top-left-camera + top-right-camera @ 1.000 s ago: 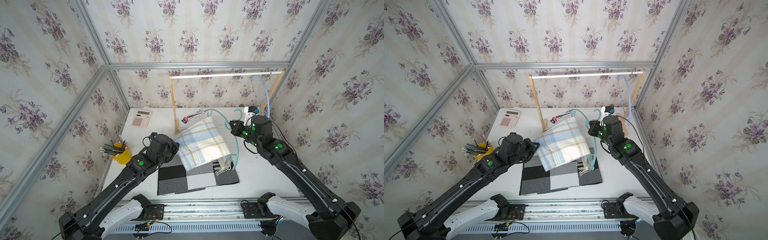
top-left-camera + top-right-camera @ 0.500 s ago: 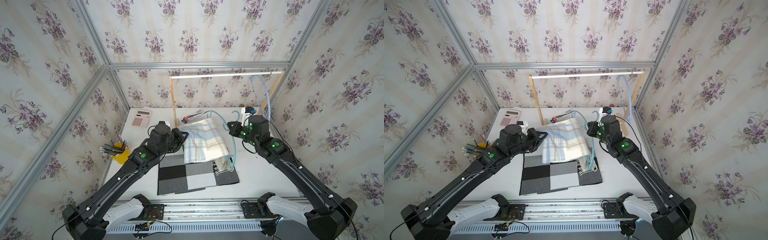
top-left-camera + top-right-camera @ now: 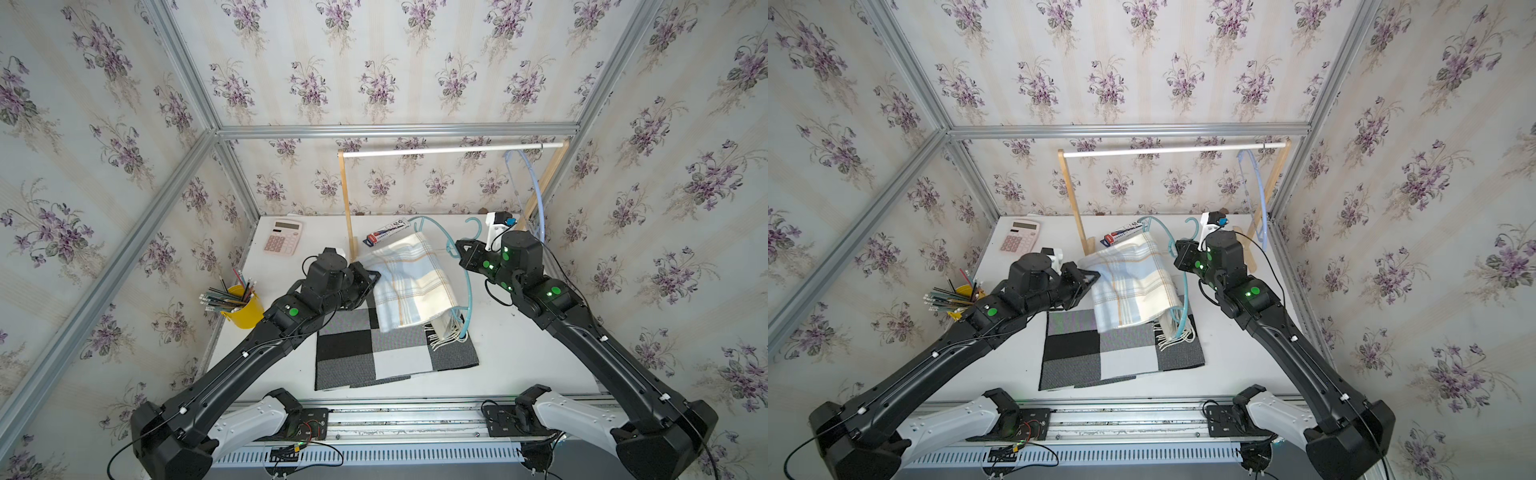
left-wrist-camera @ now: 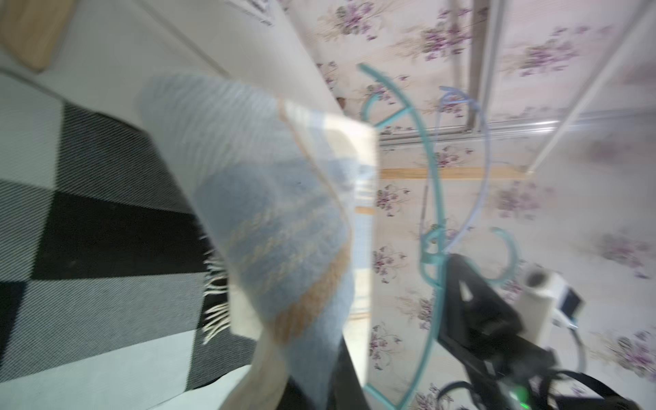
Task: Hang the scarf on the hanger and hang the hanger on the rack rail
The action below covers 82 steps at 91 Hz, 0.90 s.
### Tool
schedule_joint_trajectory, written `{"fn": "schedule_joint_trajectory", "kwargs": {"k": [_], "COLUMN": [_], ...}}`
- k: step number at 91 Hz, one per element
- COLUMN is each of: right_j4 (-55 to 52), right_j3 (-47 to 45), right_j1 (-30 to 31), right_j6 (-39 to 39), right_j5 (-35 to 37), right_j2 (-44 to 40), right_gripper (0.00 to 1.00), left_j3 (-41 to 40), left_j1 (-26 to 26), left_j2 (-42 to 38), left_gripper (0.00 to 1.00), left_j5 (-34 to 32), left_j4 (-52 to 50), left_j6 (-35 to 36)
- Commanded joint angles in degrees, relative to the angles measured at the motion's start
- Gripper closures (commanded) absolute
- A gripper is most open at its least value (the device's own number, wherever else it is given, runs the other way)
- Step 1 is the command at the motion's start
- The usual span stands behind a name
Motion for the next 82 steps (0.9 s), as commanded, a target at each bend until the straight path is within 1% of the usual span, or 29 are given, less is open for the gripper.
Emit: {"fn": "schedule_joint_trajectory", "kwargs": {"k": [1, 12, 26, 34, 57, 59, 64, 71, 72, 76, 82], "right_j4": [3.9, 2.2, -0.9, -2.3, -2.0, -1.8, -1.8, -2.4, -2.4, -2.8, -3.5], "right_j3": [1.9, 3.1, 4.2, 4.9, 5.7, 5.7, 5.9, 6.3, 6.3, 6.5, 6.9], "right_j1": [0.0, 0.0, 0.0, 0.0, 0.0, 0.0, 0.1, 0.1, 0.1, 0.1, 0.1], "right_j6": [0.0, -0.4, -1.9, -2.8, -4.0, -4.1, -4.4, -4.9, -5.0, -5.5, -6.4], "right_j5": [0.5, 0.3, 0.6, 1.2, 1.4, 1.5, 1.4, 1.4, 1.4, 1.3, 1.2], "right_j2": [0.2, 0.7, 0.5, 0.2, 0.4, 0.5, 0.6, 0.7, 0.7, 0.7, 0.7], "right_gripper": [1.0, 1.0, 1.0, 1.0, 1.0, 1.0, 1.0, 1.0, 1.0, 1.0, 1.0], "left_j3": [-4.3, -4.3, -3.2, -4.0, -6.0, -6.0, -5.6, -3.9, -3.6, -2.9, -2.0], "left_j1": [0.1, 0.1, 0.1, 0.1, 0.0, 0.0, 0.0, -0.1, -0.1, 0.0, 0.0], "left_j2": [0.8, 3.4, 4.4, 5.9, 13.6, 14.1, 14.7, 14.2, 14.0, 12.8, 10.6], "left_gripper": [1.0, 0.99, 1.0, 1.0, 1.0, 0.96, 0.77, 0.49, 0.47, 0.35, 0.22], "left_j5": [0.8, 2.5, -0.1, -0.1, 7.6, 8.1, 9.2, 8.6, 8.4, 7.5, 6.1], "left_j4": [4.0, 5.3, 2.4, 2.1, 7.4, 8.0, 8.5, 5.3, 4.9, 3.0, -0.1], "left_j6": [-2.6, -1.7, -0.4, -0.4, -1.0, -0.8, 0.1, 2.3, 2.7, 4.3, 5.9]}}
